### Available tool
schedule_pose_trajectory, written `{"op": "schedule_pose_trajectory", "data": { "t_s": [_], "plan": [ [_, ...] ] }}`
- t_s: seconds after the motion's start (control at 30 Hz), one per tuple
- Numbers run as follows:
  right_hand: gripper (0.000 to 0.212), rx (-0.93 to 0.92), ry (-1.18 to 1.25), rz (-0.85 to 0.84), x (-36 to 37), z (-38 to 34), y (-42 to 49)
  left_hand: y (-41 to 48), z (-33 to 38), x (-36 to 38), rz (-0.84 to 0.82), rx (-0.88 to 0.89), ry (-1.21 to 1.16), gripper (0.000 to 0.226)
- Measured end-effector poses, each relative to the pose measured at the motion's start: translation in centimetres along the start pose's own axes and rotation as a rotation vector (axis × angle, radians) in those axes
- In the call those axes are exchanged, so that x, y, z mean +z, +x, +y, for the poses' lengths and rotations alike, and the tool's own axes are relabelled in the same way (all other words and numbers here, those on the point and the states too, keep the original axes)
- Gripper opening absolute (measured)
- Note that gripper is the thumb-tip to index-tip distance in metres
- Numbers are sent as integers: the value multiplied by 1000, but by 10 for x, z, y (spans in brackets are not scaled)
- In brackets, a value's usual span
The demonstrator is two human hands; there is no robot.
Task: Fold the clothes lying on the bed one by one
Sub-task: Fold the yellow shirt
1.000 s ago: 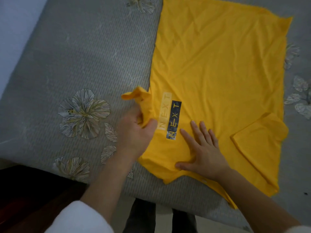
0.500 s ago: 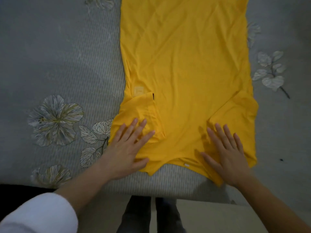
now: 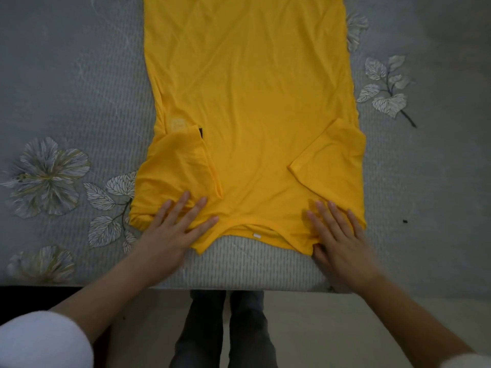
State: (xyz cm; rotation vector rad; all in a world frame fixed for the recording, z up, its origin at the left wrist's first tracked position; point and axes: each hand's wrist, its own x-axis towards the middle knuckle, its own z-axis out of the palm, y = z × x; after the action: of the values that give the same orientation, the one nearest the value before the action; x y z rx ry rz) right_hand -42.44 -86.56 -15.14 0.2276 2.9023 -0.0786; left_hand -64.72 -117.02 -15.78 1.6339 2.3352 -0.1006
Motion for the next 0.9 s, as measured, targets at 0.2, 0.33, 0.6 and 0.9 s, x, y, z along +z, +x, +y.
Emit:
{"op": "schedule_pose_trajectory", "data": {
  "t_s": [0.2,0.33,0.6,0.9],
  "plan": [
    [50,216,356,-7,-14,11,41,17,-4,-18,53,-50,-102,47],
    [35,383,590,-39,-46,20,51,34,10,-57,-15,-374,-398,56],
    [16,307,851,-771,-91,37,37,37,46,-92,-671,-471,-593,31],
    [14,467,1014,-540,-134,70,103,50,-20,-130,-463,-584,-1256,59]
  ]
}}
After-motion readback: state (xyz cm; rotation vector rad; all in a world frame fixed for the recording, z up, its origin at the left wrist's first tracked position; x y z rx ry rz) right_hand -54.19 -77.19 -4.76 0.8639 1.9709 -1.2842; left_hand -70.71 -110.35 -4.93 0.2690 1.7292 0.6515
